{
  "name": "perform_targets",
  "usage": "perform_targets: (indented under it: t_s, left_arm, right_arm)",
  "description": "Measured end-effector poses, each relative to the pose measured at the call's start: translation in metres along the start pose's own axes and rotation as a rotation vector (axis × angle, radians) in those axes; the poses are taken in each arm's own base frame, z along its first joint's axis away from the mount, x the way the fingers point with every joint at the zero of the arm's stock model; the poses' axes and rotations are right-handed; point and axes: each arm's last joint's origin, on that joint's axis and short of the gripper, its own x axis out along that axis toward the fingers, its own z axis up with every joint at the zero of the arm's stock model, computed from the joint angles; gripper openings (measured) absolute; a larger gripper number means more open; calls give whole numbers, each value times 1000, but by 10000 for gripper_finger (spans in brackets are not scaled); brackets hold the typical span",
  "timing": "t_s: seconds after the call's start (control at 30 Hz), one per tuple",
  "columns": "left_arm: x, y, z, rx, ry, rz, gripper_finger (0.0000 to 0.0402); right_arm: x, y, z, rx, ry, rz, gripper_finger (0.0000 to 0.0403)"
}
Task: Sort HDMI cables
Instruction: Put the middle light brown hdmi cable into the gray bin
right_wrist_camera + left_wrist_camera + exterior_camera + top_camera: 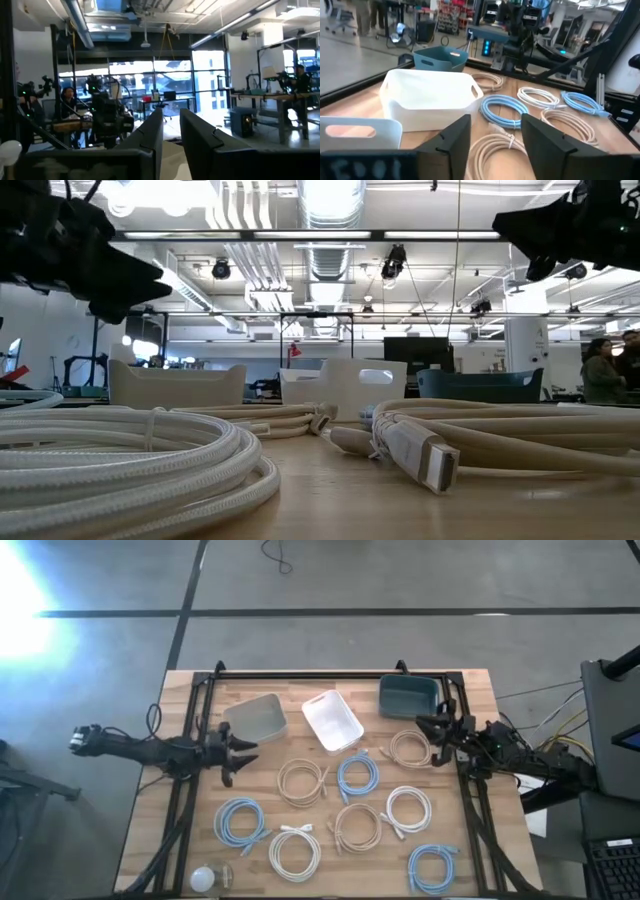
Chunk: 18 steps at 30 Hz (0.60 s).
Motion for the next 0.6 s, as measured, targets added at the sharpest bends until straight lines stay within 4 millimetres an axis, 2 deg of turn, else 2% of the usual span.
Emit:
perform_targets:
  t_s: [0.2,0.43,0.6]
  left_arm:
    - [11,-9,19,11,60,14,232]
    - [38,-21,29,25,179,45,229]
    - [61,-31,20,41,341,-16,227]
  right_arm:
    - [11,0,-8,12,51,-4,120]
    - [38,1,-16,68,239,-28,167]
    - [60,1,-25,15,371,-35,181]
